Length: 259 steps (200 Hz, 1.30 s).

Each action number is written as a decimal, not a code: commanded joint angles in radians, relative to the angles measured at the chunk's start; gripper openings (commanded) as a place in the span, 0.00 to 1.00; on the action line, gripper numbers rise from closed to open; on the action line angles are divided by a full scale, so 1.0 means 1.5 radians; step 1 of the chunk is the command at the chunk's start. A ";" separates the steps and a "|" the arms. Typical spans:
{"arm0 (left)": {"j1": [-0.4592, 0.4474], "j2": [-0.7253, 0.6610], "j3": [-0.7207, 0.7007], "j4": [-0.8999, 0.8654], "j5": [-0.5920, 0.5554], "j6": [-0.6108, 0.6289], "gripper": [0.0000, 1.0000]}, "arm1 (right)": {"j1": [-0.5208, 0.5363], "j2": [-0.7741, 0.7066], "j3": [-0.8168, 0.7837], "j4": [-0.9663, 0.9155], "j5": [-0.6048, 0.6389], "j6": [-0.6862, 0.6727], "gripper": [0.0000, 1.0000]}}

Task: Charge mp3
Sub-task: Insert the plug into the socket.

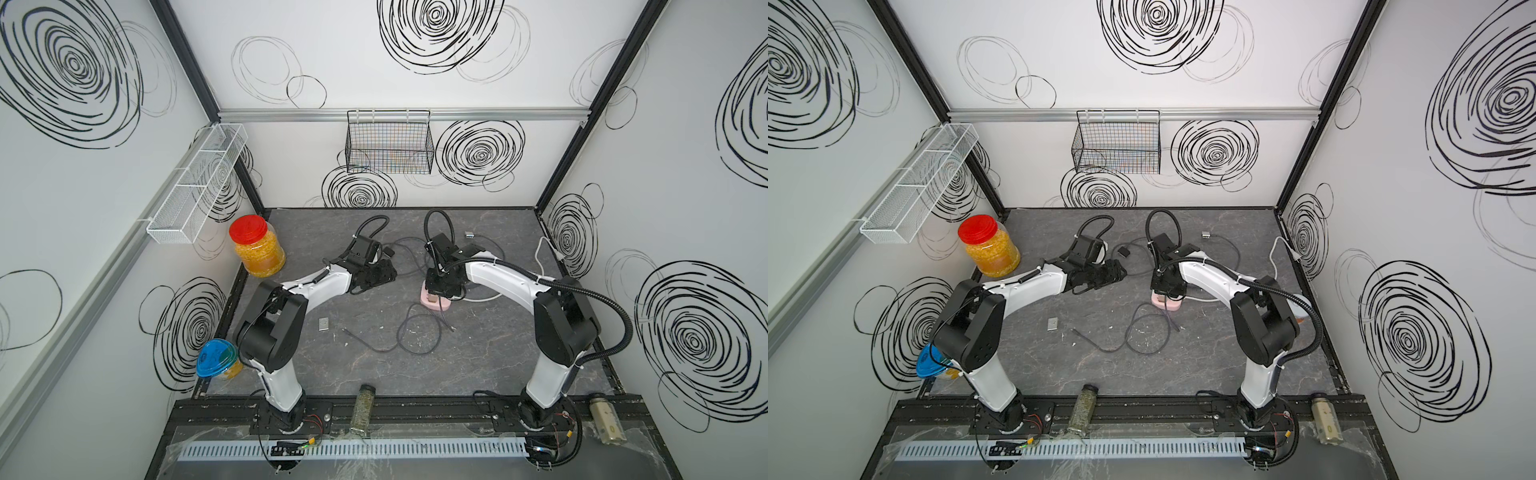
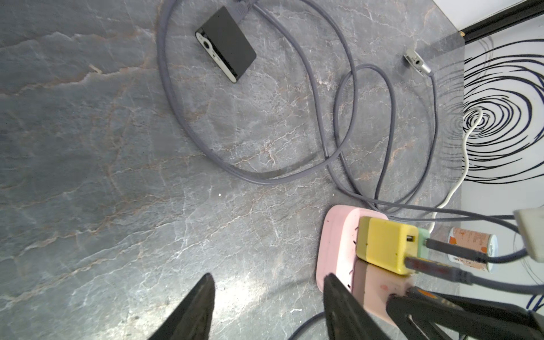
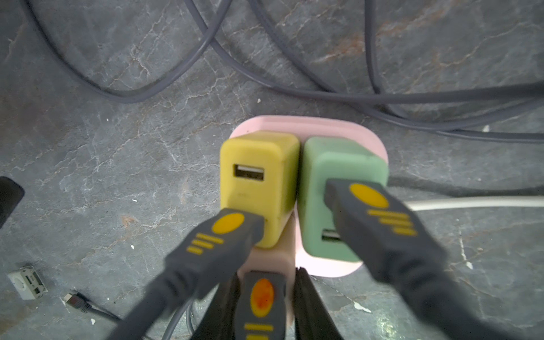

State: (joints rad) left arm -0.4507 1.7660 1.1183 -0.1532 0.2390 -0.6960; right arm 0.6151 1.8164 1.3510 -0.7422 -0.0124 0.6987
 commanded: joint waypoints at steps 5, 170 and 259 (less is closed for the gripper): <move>0.007 -0.008 -0.003 0.024 0.005 -0.003 0.62 | 0.010 0.097 0.028 -0.076 0.090 -0.041 0.00; -0.005 -0.119 0.010 -0.065 -0.073 0.019 0.66 | 0.001 0.085 0.006 -0.053 0.082 -0.061 0.00; -0.012 -0.202 0.007 -0.129 -0.134 0.031 0.67 | -0.002 0.039 0.006 -0.036 0.084 -0.068 0.18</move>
State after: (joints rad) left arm -0.4648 1.5085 1.1236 -0.3149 0.0914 -0.6701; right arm 0.6315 1.8549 1.4014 -0.7429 0.0593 0.6186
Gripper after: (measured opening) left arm 0.670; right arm 0.273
